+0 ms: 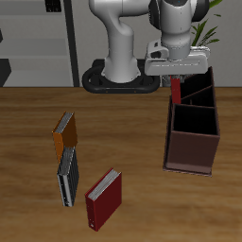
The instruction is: Place the right red book into the left desk caddy's front compartment
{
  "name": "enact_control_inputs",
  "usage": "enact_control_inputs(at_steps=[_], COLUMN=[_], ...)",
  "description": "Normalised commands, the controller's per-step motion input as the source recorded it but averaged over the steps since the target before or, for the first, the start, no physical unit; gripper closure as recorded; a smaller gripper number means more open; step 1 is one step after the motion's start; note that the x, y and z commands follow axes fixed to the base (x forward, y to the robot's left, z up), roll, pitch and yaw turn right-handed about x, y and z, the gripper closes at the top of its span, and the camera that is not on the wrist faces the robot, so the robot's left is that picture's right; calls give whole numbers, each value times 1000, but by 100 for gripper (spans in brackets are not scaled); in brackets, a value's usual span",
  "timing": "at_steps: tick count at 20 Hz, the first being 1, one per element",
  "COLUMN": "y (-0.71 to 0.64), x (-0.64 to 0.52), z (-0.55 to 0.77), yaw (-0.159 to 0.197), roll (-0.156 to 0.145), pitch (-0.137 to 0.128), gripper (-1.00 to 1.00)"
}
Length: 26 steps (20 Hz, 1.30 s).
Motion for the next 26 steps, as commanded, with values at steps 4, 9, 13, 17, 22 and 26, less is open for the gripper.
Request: enact_control_inputs(at_steps=[4, 9, 13, 17, 22, 26], y=[173, 104, 54, -40, -36, 11], x=[95, 114, 76, 50, 29, -29], z=[-34, 40, 2, -48, -111, -204], yaw=[-2, -20, -15, -22, -16, -18], roll=[30, 15, 9, 4, 1, 11], pitch=[13, 1, -3, 12, 11, 21], gripper=[100, 100, 100, 100, 100, 100])
